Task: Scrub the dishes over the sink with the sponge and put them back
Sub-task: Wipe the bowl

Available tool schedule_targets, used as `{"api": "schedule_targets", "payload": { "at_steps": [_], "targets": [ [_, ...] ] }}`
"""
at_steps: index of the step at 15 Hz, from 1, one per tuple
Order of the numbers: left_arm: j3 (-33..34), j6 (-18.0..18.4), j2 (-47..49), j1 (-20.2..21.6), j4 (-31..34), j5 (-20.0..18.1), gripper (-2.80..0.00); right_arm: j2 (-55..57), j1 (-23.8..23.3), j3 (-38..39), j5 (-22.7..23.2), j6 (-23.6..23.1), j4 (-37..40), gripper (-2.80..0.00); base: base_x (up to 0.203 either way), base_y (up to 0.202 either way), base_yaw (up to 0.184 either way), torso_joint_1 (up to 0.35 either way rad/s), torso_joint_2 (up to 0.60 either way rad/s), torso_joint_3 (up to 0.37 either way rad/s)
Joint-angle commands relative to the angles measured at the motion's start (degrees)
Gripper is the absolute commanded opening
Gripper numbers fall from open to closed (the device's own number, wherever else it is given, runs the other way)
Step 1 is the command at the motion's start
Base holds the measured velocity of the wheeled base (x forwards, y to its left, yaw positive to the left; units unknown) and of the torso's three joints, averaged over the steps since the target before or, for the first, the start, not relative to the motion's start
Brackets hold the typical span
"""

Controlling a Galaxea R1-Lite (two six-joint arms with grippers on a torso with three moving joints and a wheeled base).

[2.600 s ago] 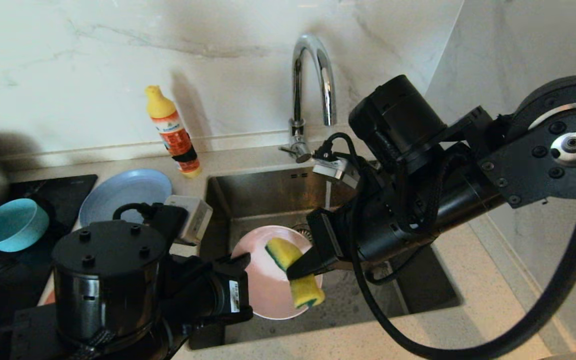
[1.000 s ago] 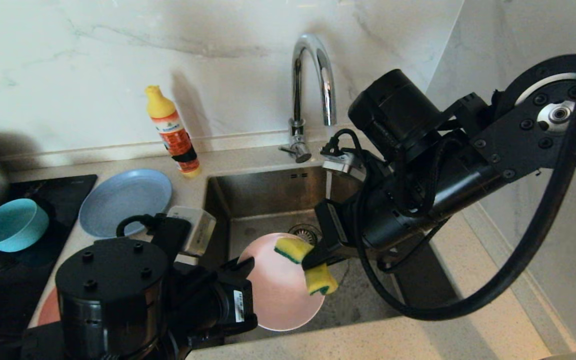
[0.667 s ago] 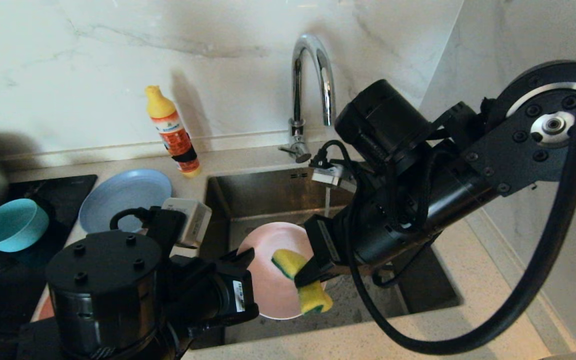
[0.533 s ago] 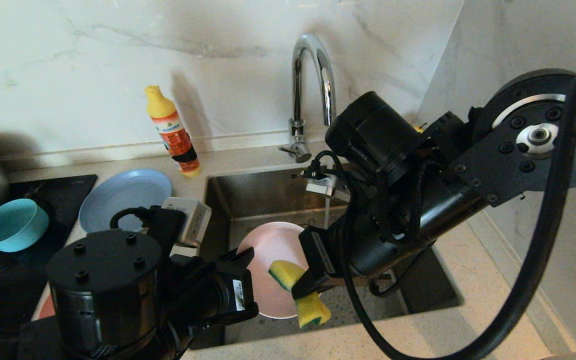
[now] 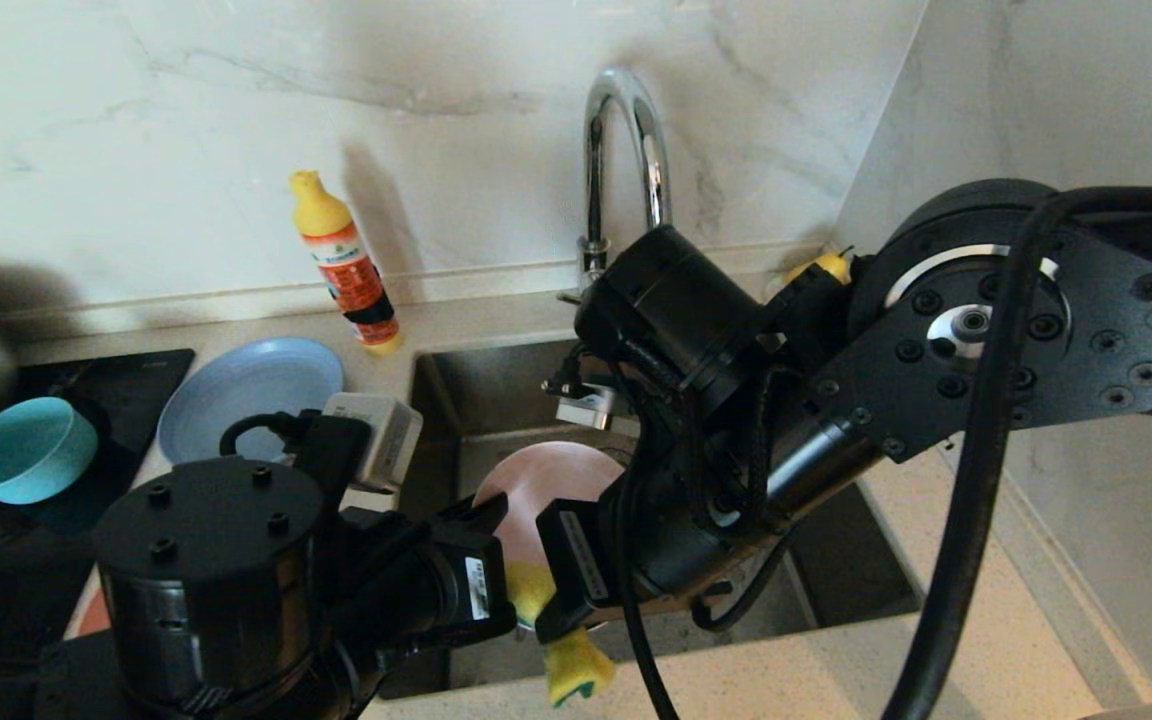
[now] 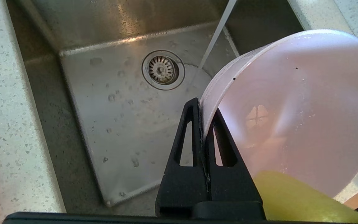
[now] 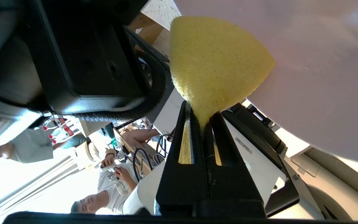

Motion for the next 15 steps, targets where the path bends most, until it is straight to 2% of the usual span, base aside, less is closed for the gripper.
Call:
{"api": "schedule_targets", "payload": {
  "at_steps": [1, 6, 15],
  "targets": [
    [0.19, -0.3, 0.28, -0.02, -0.26, 0.18, -2.8, 0.61, 0.23, -0.67, 0.22, 0.32, 0.28, -2.8, 0.0, 0.0, 0.0, 0.0, 0.0, 0.0],
    [0.22, -0.21, 0.39, 0.4, -0.31, 0.18, -2.8, -0.72, 0.14, 0.47, 0.14, 0.4, 1.71, -2.8, 0.0, 0.0, 0.0, 0.0, 0.0, 0.0],
    [-0.05, -0.56, 0.39, 0.42, -0.31, 0.18, -2.8, -5.3, -4.67, 0.1, 0.05, 0.28, 4.67, -2.8, 0.0, 0.0, 0.0, 0.0, 0.0, 0.0]
  ]
}}
